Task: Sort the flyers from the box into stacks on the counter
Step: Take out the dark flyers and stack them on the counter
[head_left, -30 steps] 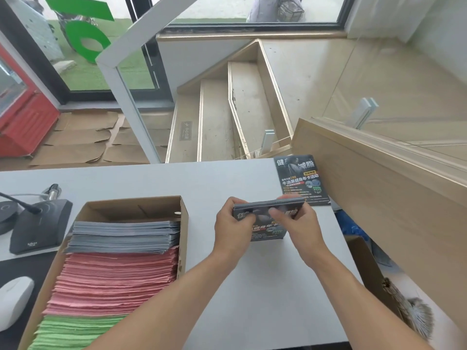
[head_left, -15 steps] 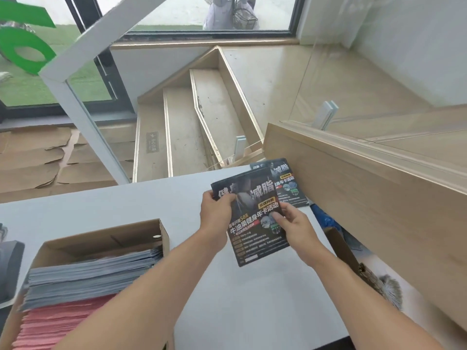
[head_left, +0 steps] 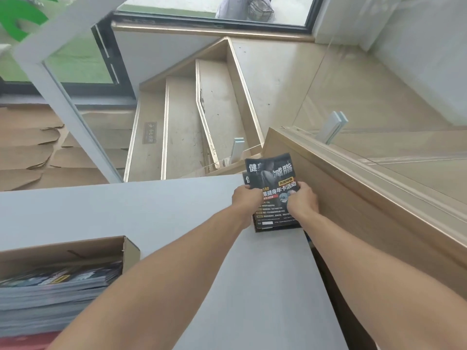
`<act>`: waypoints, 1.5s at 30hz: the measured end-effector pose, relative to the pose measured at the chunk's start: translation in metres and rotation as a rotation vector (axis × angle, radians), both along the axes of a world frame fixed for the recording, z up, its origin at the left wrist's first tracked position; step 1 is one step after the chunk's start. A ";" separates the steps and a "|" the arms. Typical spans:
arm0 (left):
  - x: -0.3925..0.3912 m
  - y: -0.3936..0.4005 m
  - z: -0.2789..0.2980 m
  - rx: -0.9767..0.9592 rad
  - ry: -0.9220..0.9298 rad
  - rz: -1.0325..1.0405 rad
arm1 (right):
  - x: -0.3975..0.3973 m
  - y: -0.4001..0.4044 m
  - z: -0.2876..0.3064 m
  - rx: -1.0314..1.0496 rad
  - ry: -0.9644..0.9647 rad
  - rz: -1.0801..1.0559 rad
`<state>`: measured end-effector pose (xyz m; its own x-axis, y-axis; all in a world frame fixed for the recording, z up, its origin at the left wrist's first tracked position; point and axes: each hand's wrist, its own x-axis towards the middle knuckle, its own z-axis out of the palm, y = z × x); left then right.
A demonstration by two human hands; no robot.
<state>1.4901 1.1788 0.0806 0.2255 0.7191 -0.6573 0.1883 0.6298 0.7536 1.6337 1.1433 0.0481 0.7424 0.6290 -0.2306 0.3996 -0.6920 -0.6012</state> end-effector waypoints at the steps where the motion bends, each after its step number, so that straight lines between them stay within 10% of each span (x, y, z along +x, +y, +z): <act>1: 0.002 0.001 -0.001 -0.013 0.014 -0.007 | 0.002 0.003 -0.002 -0.019 -0.036 0.014; 25: 0.022 -0.003 0.003 -0.013 0.099 -0.177 | 0.004 0.013 -0.012 -0.515 -0.153 0.333; 36: -0.055 -0.006 0.016 0.230 0.116 0.037 | -0.063 0.012 0.021 -0.141 -0.261 0.535; 45: -0.257 -0.026 0.048 0.654 0.374 0.386 | -0.260 0.018 0.042 0.334 0.077 0.960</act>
<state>1.2327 1.1533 0.1283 -0.2631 0.9626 -0.0644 0.3590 0.1597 0.9196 1.3741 1.1609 0.0905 -0.1190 0.9921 0.0400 0.6500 0.1083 -0.7521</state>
